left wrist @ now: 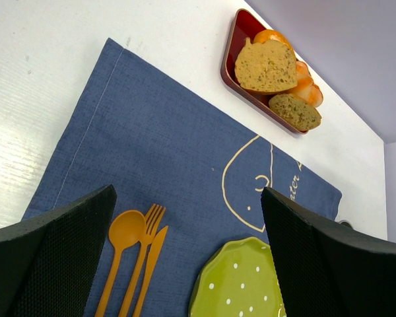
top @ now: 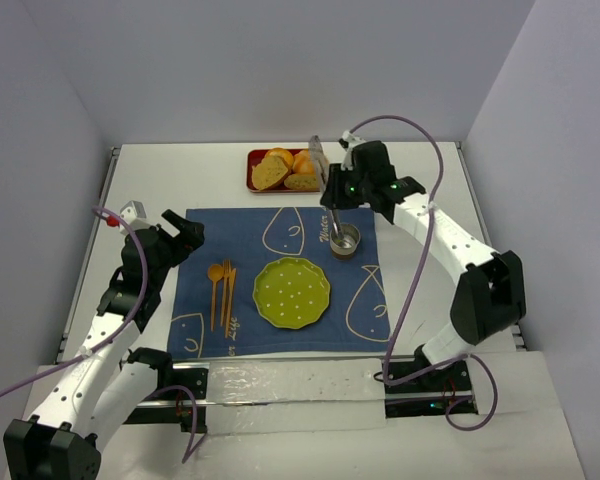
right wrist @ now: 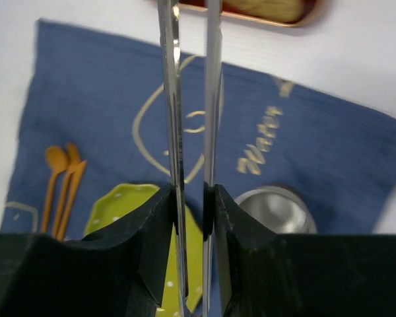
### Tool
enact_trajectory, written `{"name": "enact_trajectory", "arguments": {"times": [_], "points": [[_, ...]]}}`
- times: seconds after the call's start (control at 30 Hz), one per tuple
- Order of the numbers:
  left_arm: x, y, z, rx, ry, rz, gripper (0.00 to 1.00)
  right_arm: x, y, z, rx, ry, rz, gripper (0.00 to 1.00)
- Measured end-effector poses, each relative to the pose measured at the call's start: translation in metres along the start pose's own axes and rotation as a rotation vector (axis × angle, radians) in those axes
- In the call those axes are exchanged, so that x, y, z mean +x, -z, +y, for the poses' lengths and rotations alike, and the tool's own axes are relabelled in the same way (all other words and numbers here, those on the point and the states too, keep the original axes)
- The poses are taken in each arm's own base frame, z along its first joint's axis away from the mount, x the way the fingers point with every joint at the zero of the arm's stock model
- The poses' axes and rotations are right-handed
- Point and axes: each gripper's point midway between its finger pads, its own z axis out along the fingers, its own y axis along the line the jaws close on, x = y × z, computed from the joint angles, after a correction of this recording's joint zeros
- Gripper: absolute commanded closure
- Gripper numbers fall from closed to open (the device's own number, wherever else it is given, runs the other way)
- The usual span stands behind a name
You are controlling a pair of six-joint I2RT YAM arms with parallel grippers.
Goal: Place the bread
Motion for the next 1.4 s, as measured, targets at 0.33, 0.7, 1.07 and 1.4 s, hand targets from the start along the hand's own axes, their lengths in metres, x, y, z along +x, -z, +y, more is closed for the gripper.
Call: {"name": "enact_trajectory", "arguments": {"times": [0.33, 0.7, 1.07, 1.4], "points": [[0.0, 0.0, 0.0, 0.0, 0.0, 0.0, 0.01, 0.012, -0.045, 0.036, -0.152, -0.059, 0.126, 0.49], [0.0, 0.0, 0.0, 0.0, 0.0, 0.0, 0.01, -0.007, -0.059, 0.043, -0.151, -0.106, 0.12, 0.39], [0.0, 0.001, 0.0, 0.001, 0.0, -0.002, 0.01, 0.019, -0.084, 0.038, -0.133, -0.2, 0.209, 0.39], [-0.001, 0.001, -0.001, 0.003, 0.001, -0.004, 0.01, 0.03, -0.112, 0.034, -0.117, -0.289, 0.251, 0.39]]}}
